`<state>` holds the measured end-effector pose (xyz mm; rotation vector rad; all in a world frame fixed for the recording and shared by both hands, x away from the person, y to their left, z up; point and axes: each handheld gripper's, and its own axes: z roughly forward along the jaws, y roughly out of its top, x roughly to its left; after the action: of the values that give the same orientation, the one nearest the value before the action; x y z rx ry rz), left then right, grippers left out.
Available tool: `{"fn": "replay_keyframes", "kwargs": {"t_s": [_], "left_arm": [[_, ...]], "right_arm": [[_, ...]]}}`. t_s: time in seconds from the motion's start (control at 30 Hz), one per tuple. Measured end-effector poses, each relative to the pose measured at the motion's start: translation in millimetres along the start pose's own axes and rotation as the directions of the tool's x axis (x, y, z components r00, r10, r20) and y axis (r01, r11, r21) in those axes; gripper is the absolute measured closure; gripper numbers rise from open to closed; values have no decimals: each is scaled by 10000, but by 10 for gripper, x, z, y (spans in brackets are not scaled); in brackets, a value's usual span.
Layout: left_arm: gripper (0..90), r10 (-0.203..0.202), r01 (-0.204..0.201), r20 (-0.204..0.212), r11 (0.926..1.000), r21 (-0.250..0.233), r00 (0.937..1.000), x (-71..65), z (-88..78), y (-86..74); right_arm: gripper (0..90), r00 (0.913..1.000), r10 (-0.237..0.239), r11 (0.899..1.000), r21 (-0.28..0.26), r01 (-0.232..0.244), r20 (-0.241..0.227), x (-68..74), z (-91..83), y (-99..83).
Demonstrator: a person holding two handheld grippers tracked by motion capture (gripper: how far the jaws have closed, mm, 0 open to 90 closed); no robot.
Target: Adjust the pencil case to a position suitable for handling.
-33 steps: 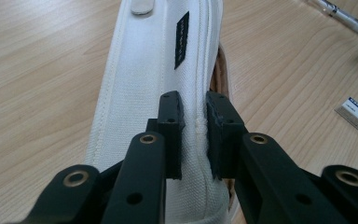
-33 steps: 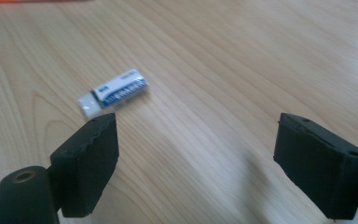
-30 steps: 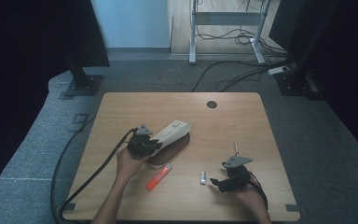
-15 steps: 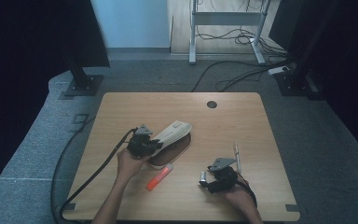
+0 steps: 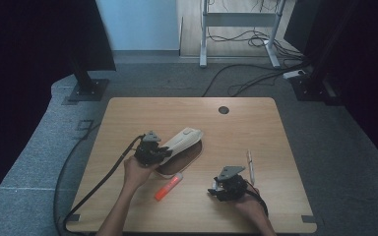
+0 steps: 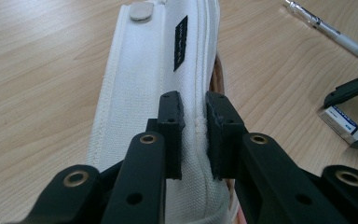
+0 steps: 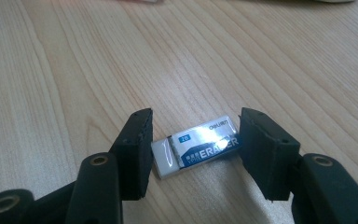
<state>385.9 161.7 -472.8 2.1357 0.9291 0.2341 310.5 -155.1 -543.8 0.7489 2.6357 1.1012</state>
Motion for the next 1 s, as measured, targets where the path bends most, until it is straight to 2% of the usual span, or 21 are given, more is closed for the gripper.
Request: {"fn": "replay_keyframes", "kwargs": {"t_s": [0.27,0.57,1.0], "left_arm": [[772,46,-46,-11,10000,-39,10000,-17,-9,13],[772,118,-116,127,9998,-164,9998,-71,-43,35],[772,202,-197,250,9996,-219,9995,-124,-15,24]], "right_arm": [[452,9999,139,9998,-168,-138,36,-3,-29,45],[452,9998,180,9984,-530,-175,84,-72,-57,203],[452,9998,151,9978,-649,-145,99,-162,124,458]]}}
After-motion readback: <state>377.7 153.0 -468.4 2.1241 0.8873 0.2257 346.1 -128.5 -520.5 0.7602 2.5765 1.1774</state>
